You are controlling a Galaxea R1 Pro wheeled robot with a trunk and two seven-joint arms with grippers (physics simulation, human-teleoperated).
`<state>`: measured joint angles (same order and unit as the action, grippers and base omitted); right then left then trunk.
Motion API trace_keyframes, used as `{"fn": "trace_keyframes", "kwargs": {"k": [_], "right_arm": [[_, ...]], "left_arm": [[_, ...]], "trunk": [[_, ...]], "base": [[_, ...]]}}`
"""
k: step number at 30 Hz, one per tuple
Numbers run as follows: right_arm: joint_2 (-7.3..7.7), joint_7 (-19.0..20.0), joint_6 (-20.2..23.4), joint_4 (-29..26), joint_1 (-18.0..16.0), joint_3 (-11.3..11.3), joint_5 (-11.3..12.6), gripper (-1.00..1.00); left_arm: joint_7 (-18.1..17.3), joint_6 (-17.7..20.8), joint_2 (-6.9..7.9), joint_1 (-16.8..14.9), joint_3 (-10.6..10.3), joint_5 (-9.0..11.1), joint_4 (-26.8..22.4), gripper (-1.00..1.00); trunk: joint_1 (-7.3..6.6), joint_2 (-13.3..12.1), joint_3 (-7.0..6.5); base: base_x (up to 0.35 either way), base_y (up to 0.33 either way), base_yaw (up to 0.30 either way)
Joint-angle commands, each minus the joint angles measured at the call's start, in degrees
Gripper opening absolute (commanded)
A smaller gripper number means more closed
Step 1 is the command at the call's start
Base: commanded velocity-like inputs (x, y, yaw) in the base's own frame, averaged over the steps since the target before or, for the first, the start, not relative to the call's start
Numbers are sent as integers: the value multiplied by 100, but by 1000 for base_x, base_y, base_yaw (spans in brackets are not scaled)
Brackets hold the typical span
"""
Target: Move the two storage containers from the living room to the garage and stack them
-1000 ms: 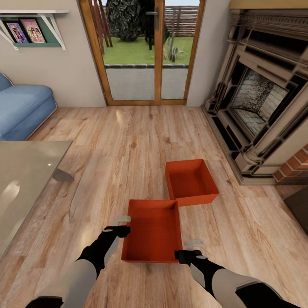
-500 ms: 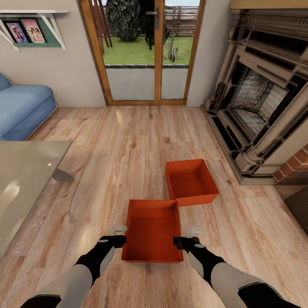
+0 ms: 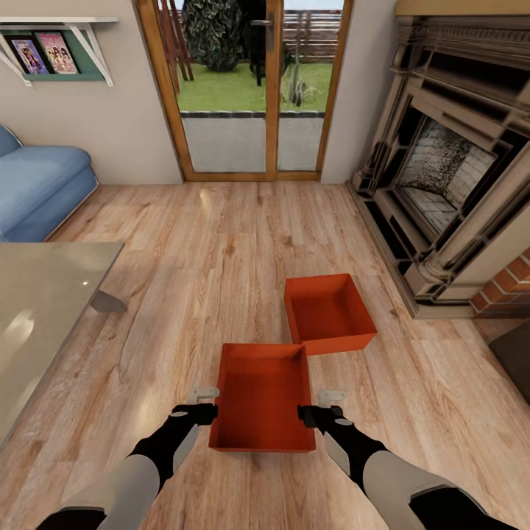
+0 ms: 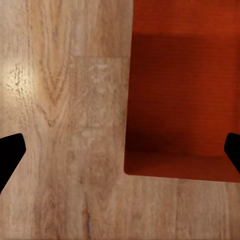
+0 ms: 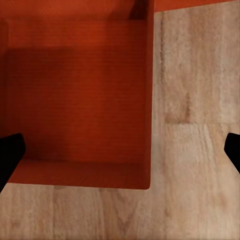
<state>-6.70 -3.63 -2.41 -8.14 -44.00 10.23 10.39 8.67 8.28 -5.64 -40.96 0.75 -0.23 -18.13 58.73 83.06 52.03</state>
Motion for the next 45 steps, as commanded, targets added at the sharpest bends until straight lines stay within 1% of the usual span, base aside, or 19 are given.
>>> {"fn": "trace_keyframes", "kwargs": {"k": [1,12,31,36,37,45], "right_arm": [[-1,-24,-27,20,-4,49,59,100],[-6,-24,1,49,-4,54,59,100],[-3,-16,12,49,-4,49,59,100],[-4,-9,12,49,-4,50,59,100],[-3,-8,12,49,-4,51,59,100],[-7,0,12,49,-4,58,59,100]], "left_arm": [[18,34,-4,0,9,-2,-23,100],[30,-74,-47,0,24,-2,-54,100],[19,-59,-54,0,47,24,-75,100],[13,-53,-50,0,48,258,-84,100],[14,-44,-50,0,48,314,-84,100],[18,-5,-51,0,51,376,-92,100]], "trunk": [[0,2,3],[0,2,3],[0,2,3],[0,2,3],[22,42,21],[197,363,165]], "base": [[0,0,0],[0,0,0],[0,0,0],[0,0,0],[0,0,0],[0,0,0]]}}
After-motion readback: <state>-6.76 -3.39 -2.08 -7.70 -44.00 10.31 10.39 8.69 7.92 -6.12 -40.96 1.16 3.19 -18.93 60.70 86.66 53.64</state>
